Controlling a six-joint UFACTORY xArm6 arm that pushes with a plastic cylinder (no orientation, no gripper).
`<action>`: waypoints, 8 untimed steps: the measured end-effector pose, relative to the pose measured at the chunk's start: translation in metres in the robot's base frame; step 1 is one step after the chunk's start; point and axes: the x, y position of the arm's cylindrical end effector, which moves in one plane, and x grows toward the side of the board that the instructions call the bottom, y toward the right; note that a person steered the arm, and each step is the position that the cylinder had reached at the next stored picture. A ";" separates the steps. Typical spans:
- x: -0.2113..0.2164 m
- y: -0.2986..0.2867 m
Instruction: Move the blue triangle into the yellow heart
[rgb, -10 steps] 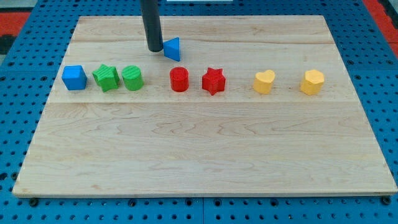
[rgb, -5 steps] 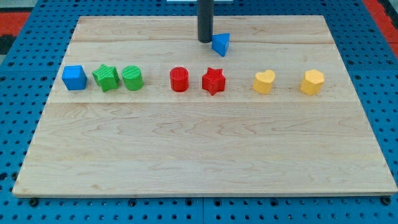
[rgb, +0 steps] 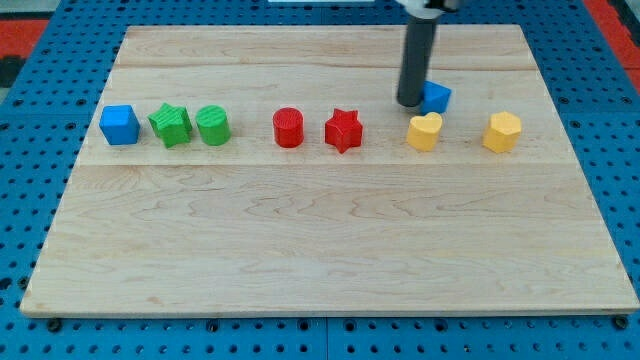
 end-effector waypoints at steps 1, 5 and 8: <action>-0.027 0.011; 0.003 0.005; 0.032 -0.010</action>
